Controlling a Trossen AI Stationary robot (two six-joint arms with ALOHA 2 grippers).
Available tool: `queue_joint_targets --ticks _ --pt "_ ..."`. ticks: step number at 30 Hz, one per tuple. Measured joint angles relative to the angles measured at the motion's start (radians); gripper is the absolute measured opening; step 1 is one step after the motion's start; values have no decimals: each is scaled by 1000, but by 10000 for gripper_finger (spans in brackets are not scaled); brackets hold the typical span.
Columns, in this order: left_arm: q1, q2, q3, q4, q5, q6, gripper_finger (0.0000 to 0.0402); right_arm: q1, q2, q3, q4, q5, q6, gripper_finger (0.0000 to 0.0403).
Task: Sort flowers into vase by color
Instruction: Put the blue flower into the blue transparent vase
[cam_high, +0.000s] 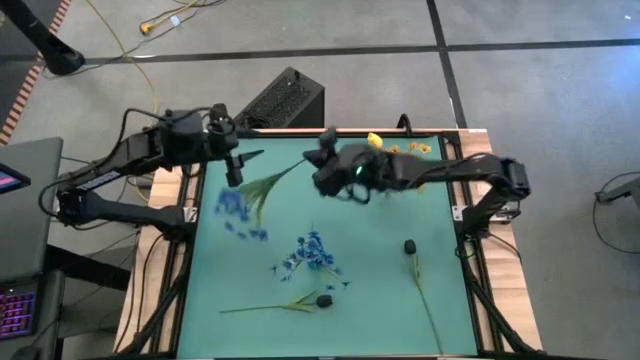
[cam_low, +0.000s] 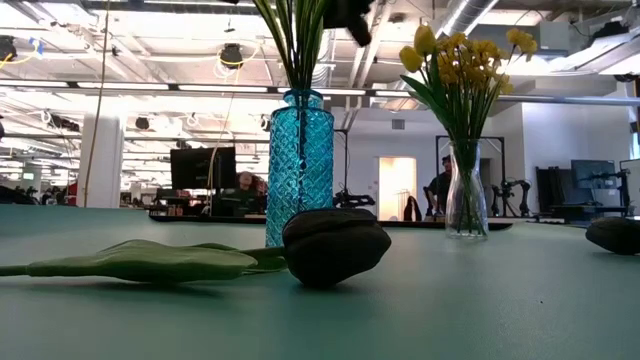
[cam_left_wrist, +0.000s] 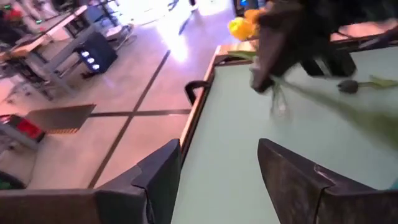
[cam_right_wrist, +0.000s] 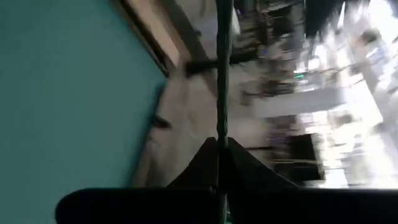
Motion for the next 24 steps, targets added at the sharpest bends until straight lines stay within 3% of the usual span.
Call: queue_joint_targets --ticks 6,11,14,17,20,24 --pt "92 -3 -91 129 149 28 199 -129 -70 0 -24 -461 517 31" --pt "92 -13 -237 463 394 -2 199 -197 -53 1 80 -668 849 31" --pt "71 -12 -322 690 446 -45 199 -199 -43 0 99 -698 950 31" --pt "46 -13 -371 852 424 -74 199 -192 -36 0 110 -704 992 31" --pt "34 -11 -401 945 332 -115 199 -176 -16 1 168 -705 1020 31" --pt "27 3 -413 989 356 -162 199 -159 17 1 215 -703 1022 31"
